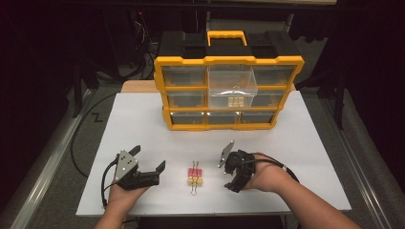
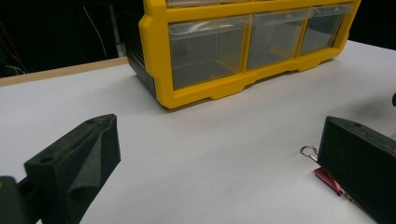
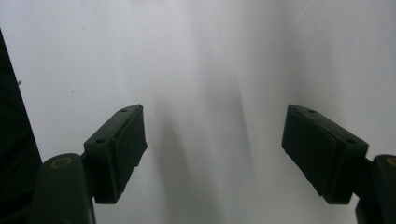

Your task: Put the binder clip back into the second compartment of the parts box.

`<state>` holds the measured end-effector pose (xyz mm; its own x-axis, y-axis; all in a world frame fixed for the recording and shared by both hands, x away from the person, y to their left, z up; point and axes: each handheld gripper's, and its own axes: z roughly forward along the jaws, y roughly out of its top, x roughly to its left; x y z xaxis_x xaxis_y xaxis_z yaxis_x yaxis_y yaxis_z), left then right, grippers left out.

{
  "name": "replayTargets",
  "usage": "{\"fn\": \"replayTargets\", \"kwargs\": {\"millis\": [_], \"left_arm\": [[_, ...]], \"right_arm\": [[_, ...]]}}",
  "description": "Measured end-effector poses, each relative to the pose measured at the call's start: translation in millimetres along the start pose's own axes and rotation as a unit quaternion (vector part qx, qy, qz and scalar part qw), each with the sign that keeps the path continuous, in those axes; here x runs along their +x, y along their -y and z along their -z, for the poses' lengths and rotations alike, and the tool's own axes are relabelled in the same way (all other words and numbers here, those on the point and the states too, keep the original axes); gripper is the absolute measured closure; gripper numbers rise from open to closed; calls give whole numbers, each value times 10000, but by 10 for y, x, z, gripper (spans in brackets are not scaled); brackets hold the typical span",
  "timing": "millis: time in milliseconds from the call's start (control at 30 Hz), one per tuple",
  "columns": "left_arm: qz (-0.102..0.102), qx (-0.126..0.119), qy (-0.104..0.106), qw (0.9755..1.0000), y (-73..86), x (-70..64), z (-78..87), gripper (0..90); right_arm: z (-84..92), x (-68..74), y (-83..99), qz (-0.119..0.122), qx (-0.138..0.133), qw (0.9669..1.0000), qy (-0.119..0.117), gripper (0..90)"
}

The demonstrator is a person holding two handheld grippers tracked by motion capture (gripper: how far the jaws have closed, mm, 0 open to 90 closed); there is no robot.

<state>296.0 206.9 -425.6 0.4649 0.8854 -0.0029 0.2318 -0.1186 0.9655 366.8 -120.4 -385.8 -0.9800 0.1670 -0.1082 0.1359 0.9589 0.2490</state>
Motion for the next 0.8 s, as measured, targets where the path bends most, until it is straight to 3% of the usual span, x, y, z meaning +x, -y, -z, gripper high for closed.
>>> {"fn": "replayTargets", "kwargs": {"millis": [800], "left_arm": [[-52,13,-10,10000,5,-16,35,4]], "right_arm": [[-144,203,-420,445,-143,9988,-128,286]]}}
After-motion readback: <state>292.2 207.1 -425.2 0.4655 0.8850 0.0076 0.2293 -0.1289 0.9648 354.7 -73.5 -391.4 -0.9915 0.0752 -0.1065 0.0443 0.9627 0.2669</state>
